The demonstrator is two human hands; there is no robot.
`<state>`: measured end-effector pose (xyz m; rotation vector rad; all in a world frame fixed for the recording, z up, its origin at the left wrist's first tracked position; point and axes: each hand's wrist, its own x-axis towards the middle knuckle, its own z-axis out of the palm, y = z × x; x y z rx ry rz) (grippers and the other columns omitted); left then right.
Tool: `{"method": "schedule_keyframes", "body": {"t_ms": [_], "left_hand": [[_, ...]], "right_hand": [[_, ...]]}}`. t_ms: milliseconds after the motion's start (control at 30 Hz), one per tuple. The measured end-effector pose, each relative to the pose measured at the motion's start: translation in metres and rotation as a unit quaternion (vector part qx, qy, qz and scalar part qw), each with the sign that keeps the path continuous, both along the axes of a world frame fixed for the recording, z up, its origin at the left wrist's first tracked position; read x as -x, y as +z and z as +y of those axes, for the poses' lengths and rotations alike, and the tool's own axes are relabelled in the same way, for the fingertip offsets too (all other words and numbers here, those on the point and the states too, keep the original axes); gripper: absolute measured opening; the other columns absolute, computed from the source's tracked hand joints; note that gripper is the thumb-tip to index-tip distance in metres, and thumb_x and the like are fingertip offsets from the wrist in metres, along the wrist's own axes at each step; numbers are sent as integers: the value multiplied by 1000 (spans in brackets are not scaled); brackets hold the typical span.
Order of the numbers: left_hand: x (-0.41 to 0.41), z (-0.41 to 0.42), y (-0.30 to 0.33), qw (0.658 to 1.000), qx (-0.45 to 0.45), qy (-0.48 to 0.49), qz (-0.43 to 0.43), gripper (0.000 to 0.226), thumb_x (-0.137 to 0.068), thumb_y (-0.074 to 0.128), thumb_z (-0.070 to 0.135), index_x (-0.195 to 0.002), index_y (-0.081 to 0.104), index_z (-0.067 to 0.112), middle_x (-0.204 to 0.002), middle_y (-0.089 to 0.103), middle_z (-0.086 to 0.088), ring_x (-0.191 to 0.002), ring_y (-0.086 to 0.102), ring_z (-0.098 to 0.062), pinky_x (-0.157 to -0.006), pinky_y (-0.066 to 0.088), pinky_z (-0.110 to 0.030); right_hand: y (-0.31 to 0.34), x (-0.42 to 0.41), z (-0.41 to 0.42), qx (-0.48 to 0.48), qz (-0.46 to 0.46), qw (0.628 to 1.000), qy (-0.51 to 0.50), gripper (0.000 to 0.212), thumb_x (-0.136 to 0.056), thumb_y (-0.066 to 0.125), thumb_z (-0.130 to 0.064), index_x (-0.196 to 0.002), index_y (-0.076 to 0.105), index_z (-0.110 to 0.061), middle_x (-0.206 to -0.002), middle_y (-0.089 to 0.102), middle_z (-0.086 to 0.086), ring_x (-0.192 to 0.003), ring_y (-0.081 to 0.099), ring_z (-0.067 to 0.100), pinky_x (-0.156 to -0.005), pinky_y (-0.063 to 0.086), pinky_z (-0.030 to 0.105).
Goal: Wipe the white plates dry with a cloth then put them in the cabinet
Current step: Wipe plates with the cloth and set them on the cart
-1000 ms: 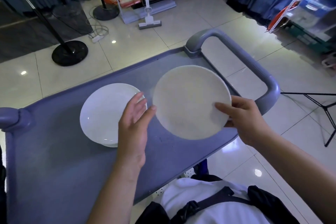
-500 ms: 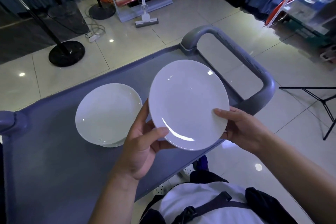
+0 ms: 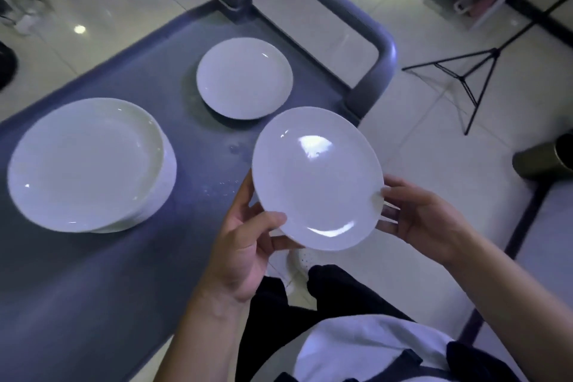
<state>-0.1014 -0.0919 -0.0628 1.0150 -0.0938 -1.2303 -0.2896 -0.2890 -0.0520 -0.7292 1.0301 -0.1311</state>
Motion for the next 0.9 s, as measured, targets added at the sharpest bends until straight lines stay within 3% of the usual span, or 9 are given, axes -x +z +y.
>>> {"method": "schedule_keyframes", "body": {"t_ms": [167,300,400,467,533,633,767,900], "left_hand": [[47,-28,-11,996,-42,-77,-9,72,-76,57,-1,-139,59,34,-134,65,-6,-105,68,-28,-73,61,-51],[94,-51,-43,984,-122,-130,12,73,-72,58,3,-138,60,34,-129,66,-4,-102,66,-25,-68,60,-49],[131,-69,-86,964,-207,-165,39,75,-69,55,5,-139,59,32,-121,67,-3,-88,66,-19,-67,59,-43],[149,-75,-118,946,-260,-180,69,73,-66,53,4,-133,64,31,-121,68,-5,-90,66,-22,-66,59,-43],[165,-83,-158,926,-309,-201,77,68,-68,51,1,-127,68,32,-125,70,-5,-101,66,-29,-67,59,-46],[178,-100,-213,899,-366,-234,60,53,-87,46,-1,-123,70,30,-119,72,-3,-105,66,-27,-73,59,-48],[181,-127,-313,851,-452,-267,-18,36,-100,52,12,-132,61,26,-118,69,-6,-109,67,-20,-83,60,-44],[173,-149,-446,769,-502,-375,-128,37,-99,55,15,-135,62,18,-109,68,-6,-96,62,-20,-83,52,-35]], "right_hand": [[-27,65,-11,-26,-6,1000,-12,42,-86,50,0,-118,72,-15,-94,71,2,-76,67,21,-75,61,37],[-76,123,-19,-70,51,996,-24,46,-85,50,3,-125,67,-9,-108,69,11,-96,61,31,-92,50,46],[-122,170,-20,-134,85,985,-66,43,-85,51,4,-121,68,-10,-94,68,6,-86,60,23,-72,60,35],[-149,195,-16,-174,100,975,-94,43,-84,51,5,-119,68,-11,-89,67,2,-80,60,20,-67,61,32],[-176,218,-13,-192,112,967,-121,43,-84,49,6,-117,69,-13,-93,70,3,-79,65,19,-71,62,34],[-210,237,-11,-204,129,957,-164,44,-83,49,7,-115,71,-12,-105,72,5,-88,68,23,-75,62,37],[-270,246,-9,-175,194,936,-236,35,-82,53,10,-106,71,-8,-102,74,7,-86,70,25,-67,60,37],[-357,237,-10,-122,300,901,-288,26,-84,58,7,-103,70,-8,-104,74,11,-90,71,28,-78,61,46]]}}
